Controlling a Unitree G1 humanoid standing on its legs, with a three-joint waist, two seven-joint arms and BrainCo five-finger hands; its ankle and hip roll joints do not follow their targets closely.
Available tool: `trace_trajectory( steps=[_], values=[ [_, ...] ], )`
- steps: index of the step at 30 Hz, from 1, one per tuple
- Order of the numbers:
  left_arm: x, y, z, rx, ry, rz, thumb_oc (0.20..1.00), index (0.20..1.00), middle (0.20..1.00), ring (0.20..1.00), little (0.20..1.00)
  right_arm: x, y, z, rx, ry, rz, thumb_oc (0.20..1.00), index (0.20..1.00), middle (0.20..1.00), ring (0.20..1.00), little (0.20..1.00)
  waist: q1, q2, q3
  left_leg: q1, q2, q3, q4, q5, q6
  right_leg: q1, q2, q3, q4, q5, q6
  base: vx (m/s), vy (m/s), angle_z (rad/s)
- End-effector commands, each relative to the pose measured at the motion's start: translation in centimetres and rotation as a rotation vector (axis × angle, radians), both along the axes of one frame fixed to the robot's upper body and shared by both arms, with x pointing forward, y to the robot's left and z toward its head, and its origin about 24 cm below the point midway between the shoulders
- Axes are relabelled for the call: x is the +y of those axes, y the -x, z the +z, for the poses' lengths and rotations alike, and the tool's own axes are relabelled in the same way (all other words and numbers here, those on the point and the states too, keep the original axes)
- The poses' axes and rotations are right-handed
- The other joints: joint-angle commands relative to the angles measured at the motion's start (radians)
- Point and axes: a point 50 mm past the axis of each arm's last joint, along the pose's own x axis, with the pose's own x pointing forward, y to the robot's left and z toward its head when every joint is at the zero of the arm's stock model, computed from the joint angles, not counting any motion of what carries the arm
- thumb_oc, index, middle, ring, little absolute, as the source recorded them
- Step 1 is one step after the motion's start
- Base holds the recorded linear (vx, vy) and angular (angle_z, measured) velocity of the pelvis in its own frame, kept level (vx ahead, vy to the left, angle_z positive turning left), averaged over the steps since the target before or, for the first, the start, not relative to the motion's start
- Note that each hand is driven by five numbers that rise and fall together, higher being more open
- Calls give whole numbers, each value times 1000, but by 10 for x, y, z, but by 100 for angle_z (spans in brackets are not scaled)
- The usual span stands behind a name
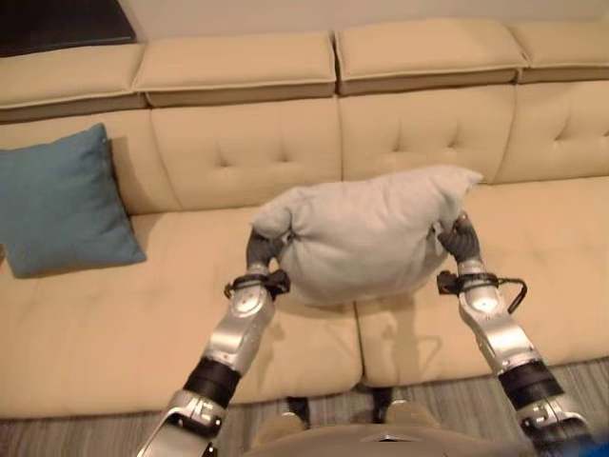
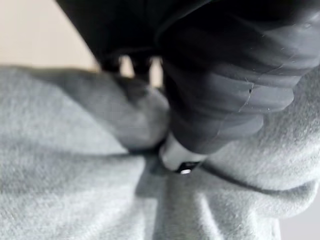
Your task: Pick up all the scattered cushions and arrange them neatly on the sofa.
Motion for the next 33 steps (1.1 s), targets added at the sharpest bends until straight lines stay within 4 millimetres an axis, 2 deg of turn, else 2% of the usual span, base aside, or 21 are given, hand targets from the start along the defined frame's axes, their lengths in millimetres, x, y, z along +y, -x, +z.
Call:
trace_trajectory(
  steps=[1, 2, 3, 4, 6, 11, 13, 20, 32, 33],
  values=[
    [-43, -28, 85, -371, 11, -126, 200, 200, 200, 200, 200, 51, -20, 78, -342, -54, 206, 200, 200, 200, 200, 200, 1, -24, 37, 6, 13, 9, 83, -62, -75, 14, -16, -13, 39, -72, 75, -113, -1, -1],
    [-43, -34, 96, -400, 5, -119, 200, 200, 200, 200, 200, 54, -25, 87, -364, -47, 211, 200, 200, 200, 200, 200, 0, -25, 46, -18, 14, 7, 87, -57, -75, -13, -18, -9, 45, -67, 75, -223, 1, -1],
    [-42, -43, 115, -453, -23, -106, 200, 200, 200, 200, 200, 60, -32, 107, -424, -32, 220, 200, 200, 200, 200, 200, 1, -22, 58, -70, 14, 5, 94, -48, -75, -73, -22, -3, 58, -52, 80, -172, -2, -1],
    [-42, -43, 116, -456, -23, -106, 200, 200, 200, 200, 200, 60, -32, 108, -426, -32, 220, 200, 200, 200, 200, 200, 1, -22, 57, -76, 14, 5, 96, -49, -74, -79, -22, -3, 60, -52, 80, -191, 12, 0],
    [-37, -56, 153, -557, -92, -74, 200, 200, 200, 200, 200, 67, -43, 145, -522, -14, 232, 200, 200, 200, 200, 200, 9, -23, 47, -187, 7, -2, 121, -42, -69, -202, -24, 14, 102, -41, 82, -121, 17, -1],
    [-34, -67, 186, -629, -185, -61, 200, 200, 200, 200, 200, 69, -52, 172, -577, 1, 224, 200, 200, 200, 200, 200, 11, -18, 39, -257, 0, -17, 109, -20, -67, -293, -35, 22, 138, -34, 81, -7, 18, -5],
    [-34, -73, 209, -672, -227, -42, 200, 200, 200, 200, 200, 72, -58, 186, -594, 17, 220, 200, 200, 200, 200, 200, 15, -16, 47, -284, -3, -26, 91, -2, -69, -334, -39, 23, 140, -23, 85, 10, 9, 2],
    [-39, -73, 225, -714, -241, -47, 200, 200, 200, 200, 200, 74, -60, 201, -632, 52, 213, 200, 200, 200, 200, 200, 20, -10, 44, -323, -6, -40, 62, 21, -76, -386, -41, 26, 133, -11, 89, 19, -3, 6],
    [-44, -84, 212, -623, -250, -35, 200, 200, 200, 200, 200, 77, -71, 205, -601, 129, 176, 200, 200, 200, 200, 200, 25, 3, 66, -388, -3, -51, 55, 38, -84, -465, -45, 31, 149, -6, 87, 7, 1, 2],
    [-40, -88, 214, -604, -293, -9, 511, 511, 511, 511, 511, 73, -75, 208, -594, 167, 133, 200, 200, 200, 200, 200, 24, 2, 68, -402, -2, -53, 52, 45, -85, -480, -44, 31, 148, -2, 87, -26, -35, -4]
  ],
)
